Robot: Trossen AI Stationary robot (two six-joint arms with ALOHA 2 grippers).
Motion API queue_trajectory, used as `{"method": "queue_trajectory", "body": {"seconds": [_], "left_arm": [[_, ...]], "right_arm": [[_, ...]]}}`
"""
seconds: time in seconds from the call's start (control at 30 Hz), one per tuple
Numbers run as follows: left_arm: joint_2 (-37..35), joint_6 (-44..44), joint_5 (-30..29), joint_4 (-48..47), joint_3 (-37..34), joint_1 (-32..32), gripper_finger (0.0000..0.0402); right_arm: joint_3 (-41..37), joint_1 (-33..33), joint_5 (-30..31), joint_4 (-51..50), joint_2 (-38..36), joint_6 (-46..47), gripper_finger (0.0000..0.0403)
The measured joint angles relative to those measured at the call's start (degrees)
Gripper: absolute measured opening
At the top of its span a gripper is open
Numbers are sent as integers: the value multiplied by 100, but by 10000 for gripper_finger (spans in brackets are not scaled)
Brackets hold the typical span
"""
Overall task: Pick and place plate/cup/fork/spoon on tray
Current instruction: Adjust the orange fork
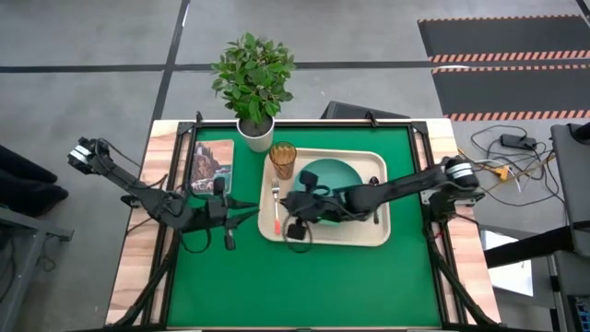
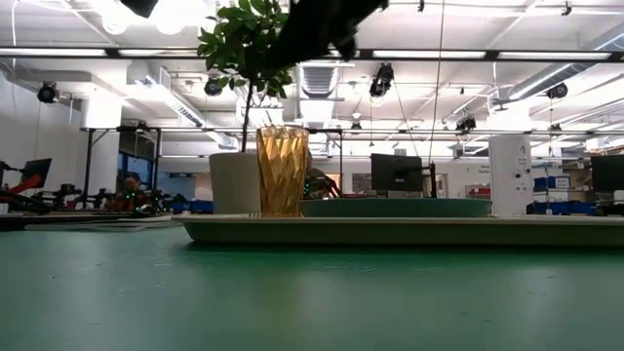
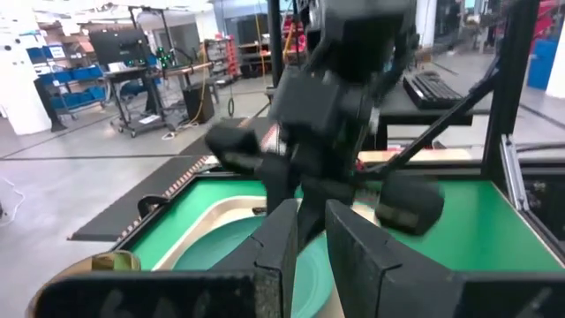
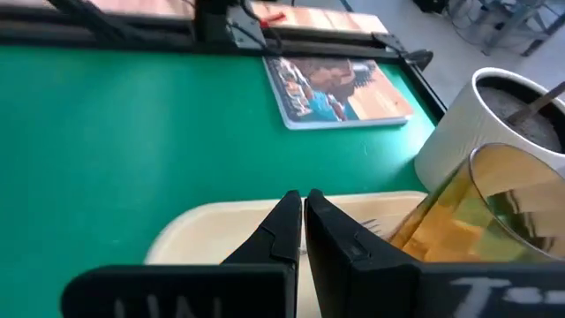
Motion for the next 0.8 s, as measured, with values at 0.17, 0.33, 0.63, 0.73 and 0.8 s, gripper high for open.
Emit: {"method": "queue_trajectory", "body": {"seconds": [0.17,0.33,0.63,0.73,0.8], "left_arm": [[-189,-123,69,86,-267,-9,46],[-191,-195,73,90,-312,-9,46],[-185,-206,73,82,-305,-9,46],[-185,-210,83,78,-305,-9,46],[-183,-220,82,88,-305,-9,46]], "right_arm": [[489,-223,-14,-235,654,-145,8],[704,-424,-18,-212,1215,-232,8],[823,-695,-222,-189,2047,-534,8],[884,-706,-609,-179,2264,-659,8],[948,-706,-634,-208,2404,-686,8]]}}
